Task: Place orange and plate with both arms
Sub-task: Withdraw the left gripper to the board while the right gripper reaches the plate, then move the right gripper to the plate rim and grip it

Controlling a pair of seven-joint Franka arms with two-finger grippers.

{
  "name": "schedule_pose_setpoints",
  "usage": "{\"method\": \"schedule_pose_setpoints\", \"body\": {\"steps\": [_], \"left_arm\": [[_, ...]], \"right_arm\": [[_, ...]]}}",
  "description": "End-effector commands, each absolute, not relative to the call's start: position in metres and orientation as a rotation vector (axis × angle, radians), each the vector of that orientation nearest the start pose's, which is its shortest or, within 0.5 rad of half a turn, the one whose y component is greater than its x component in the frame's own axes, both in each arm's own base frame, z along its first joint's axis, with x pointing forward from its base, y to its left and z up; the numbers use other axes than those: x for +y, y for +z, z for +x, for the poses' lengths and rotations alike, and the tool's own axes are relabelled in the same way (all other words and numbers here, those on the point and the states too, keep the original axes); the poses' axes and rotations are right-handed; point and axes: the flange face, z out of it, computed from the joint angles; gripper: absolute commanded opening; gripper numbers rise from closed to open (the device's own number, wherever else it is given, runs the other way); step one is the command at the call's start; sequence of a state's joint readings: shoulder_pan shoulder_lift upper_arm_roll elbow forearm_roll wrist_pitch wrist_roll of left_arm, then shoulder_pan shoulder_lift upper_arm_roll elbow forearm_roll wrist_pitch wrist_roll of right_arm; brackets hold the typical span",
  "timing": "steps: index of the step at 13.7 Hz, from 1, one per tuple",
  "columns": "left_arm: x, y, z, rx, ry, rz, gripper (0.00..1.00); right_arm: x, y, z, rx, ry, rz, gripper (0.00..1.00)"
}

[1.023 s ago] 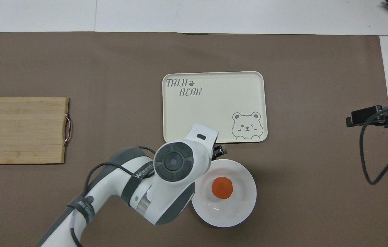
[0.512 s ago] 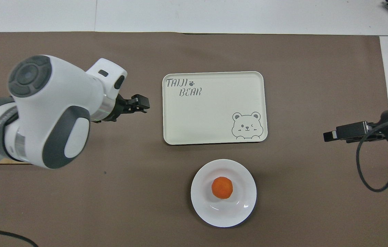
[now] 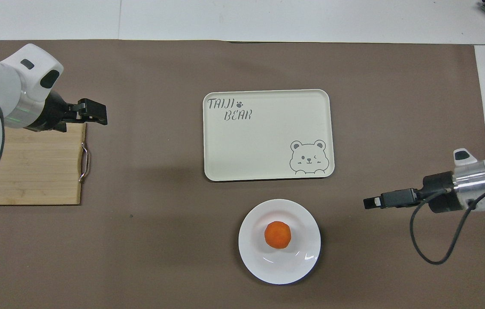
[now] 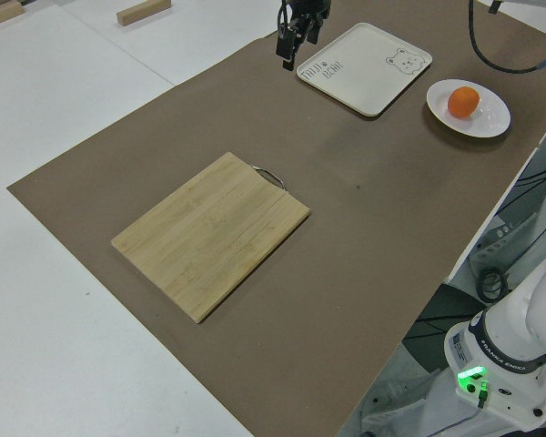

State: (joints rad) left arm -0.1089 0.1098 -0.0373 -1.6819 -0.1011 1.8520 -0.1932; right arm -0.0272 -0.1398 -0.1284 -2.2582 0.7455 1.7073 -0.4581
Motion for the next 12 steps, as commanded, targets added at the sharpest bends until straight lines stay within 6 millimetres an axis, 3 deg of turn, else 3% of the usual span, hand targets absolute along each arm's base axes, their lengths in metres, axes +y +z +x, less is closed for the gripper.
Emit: {"method": "schedule_pose_setpoints", "body": {"steps": [1,2,3,5,6,8,10,12], "left_arm": [[-0.084,0.564,0.575,-0.061,-0.043,-3.190,1.00],[-0.083,0.572,0.568,-0.058,-0.036,-3.186,1.00],[-0.069,0.577,0.568,-0.060,-0.044,-3.174,1.00],[-0.047,0.581,0.570,0.094,-0.061,-3.166,1.00],[-0.034,0.580,0.571,0.068,-0.055,-3.164,1.00],[-0.027,0.581,0.568,0.052,-0.021,-3.164,1.00],[-0.024,0.601,0.566,0.050,0.073,-3.162,1.00],[-0.025,0.600,0.566,0.047,0.154,-3.167,1.00]], "right_arm": [[0.005,0.410,0.439,-0.046,0.141,-2.308,1.00],[0.006,0.390,0.431,-0.050,0.123,-2.255,1.00],[0.009,0.376,0.424,-0.050,0.104,-2.225,1.00],[0.013,0.355,0.415,-0.013,0.100,-2.213,1.00],[0.015,0.346,0.410,-0.019,0.085,-2.195,1.00],[0.024,0.325,0.400,-0.029,0.070,-2.198,1.00],[0.037,0.292,0.387,-0.043,0.027,-2.170,1.00],[0.042,0.270,0.381,-0.036,0.011,-2.145,1.00]]}}
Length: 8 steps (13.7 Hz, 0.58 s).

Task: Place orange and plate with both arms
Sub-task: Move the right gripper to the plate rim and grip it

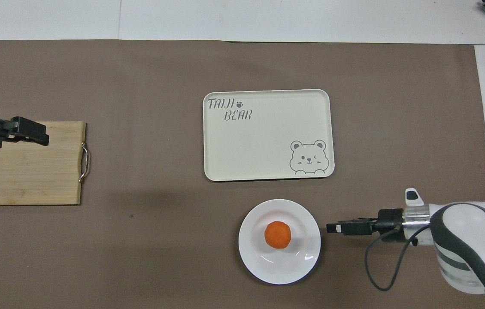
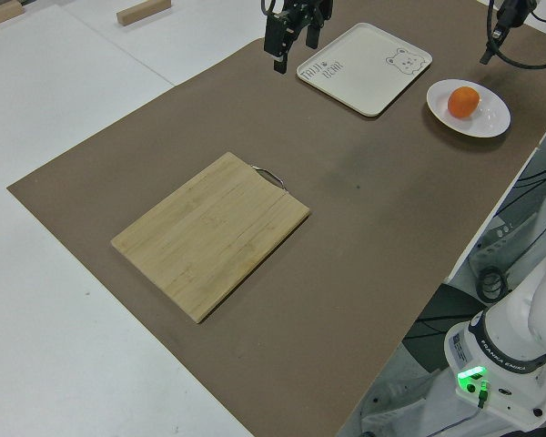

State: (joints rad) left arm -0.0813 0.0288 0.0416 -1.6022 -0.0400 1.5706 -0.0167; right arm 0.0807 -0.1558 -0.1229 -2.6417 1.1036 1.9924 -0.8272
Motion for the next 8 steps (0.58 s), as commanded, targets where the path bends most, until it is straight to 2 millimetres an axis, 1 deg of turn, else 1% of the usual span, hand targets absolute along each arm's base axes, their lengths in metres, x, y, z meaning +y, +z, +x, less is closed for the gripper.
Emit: {"method": "schedule_pose_setpoints", "body": {"steps": [1,2,4,7,8], "left_arm": [[-0.026,0.600,0.567,0.042,0.142,-3.169,1.00],[-0.025,0.604,0.567,0.027,0.106,-3.169,1.00],[-0.025,0.603,0.568,0.029,0.077,-3.171,1.00],[-0.024,0.603,0.566,0.026,0.089,-3.170,1.00],[-0.025,0.602,0.566,0.027,0.099,-3.170,1.00]], "right_arm": [[0.045,0.270,0.380,-0.040,0.014,-2.145,1.00],[0.045,0.262,0.375,-0.030,0.033,-2.147,1.00],[0.047,0.253,0.369,0.020,0.035,-2.130,1.00],[0.079,0.246,0.365,0.044,0.035,-2.130,1.00],[0.083,0.244,0.363,0.054,0.033,-2.137,1.00]]}}
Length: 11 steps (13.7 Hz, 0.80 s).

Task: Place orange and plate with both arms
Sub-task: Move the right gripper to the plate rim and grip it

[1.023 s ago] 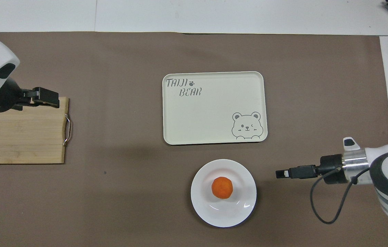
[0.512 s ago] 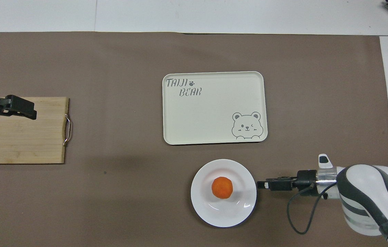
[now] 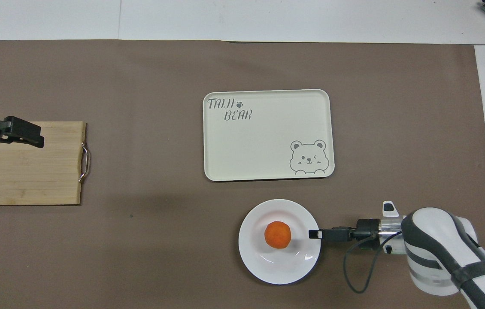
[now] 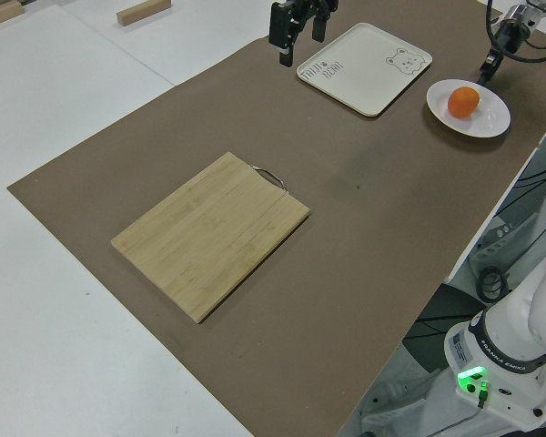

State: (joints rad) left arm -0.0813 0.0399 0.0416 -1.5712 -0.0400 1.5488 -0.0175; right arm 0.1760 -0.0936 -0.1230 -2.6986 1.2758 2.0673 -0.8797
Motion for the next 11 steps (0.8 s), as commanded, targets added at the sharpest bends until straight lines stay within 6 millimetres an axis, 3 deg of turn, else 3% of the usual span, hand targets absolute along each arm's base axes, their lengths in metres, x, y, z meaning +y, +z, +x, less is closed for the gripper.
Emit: {"method": "schedule_pose_setpoints", "body": {"steps": [1,4,5,8,9,11], "left_arm": [[-0.0251,0.6029,0.5662,0.029,0.089,-3.170,1.00],[-0.0242,0.6022,0.5662,0.026,0.091,-3.170,1.00],[-0.0242,0.6028,0.5661,0.027,0.091,-3.170,1.00],[-0.0243,0.6029,0.5663,0.027,0.089,-3.170,1.00],[-0.0251,0.6029,0.5663,0.029,0.089,-3.170,1.00],[-0.0242,0.6028,0.5661,0.027,0.091,-3.170,1.00]], "right_arm": [[0.0826,0.2413,0.3602,0.057,0.040,-2.138,1.00],[0.0820,0.2392,0.3551,0.060,0.047,-2.139,1.00],[0.0820,0.2398,0.3547,0.068,0.050,-2.138,0.94],[0.0818,0.2389,0.3530,0.083,0.060,-2.138,0.12],[0.0816,0.2389,0.3531,0.104,0.071,-2.138,0.00],[0.0820,0.2376,0.3537,0.117,0.080,-2.140,0.00]]}}
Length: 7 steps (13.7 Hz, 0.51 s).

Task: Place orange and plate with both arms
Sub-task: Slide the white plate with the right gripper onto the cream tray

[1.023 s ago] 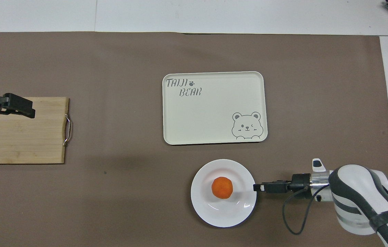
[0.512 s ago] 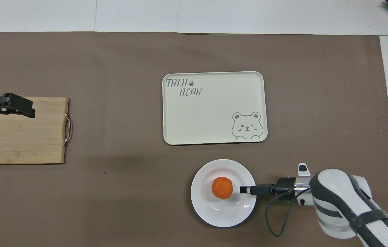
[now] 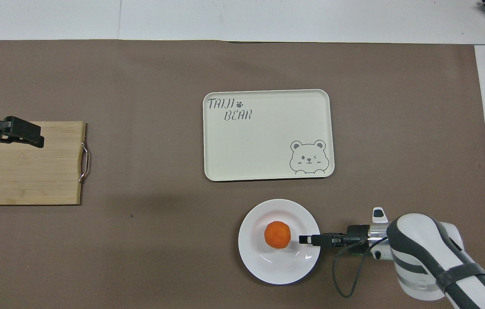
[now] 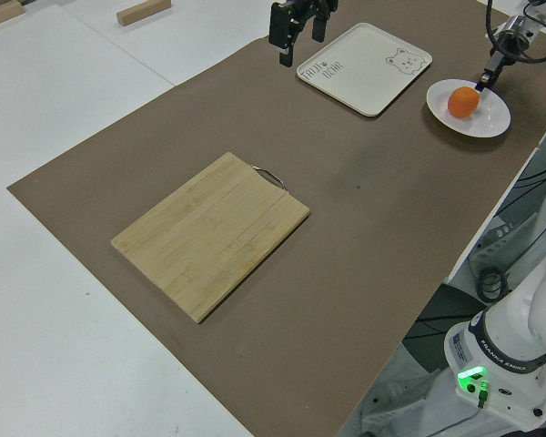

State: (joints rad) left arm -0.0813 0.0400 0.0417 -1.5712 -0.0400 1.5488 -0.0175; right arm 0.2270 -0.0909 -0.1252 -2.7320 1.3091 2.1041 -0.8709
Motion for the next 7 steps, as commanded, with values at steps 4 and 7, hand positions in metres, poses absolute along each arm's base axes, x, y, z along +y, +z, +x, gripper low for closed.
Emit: {"method": "schedule_pose_setpoints", "body": {"steps": [4,7], "left_arm": [[-0.025,0.603,0.566,0.029,0.089,-3.170,1.00],[-0.024,0.603,0.566,0.026,0.089,-3.170,1.00]], "right_arm": [[0.084,0.237,0.357,0.044,0.044,-2.145,0.00],[0.087,0.246,0.371,-0.002,0.012,-2.098,0.00]]}}
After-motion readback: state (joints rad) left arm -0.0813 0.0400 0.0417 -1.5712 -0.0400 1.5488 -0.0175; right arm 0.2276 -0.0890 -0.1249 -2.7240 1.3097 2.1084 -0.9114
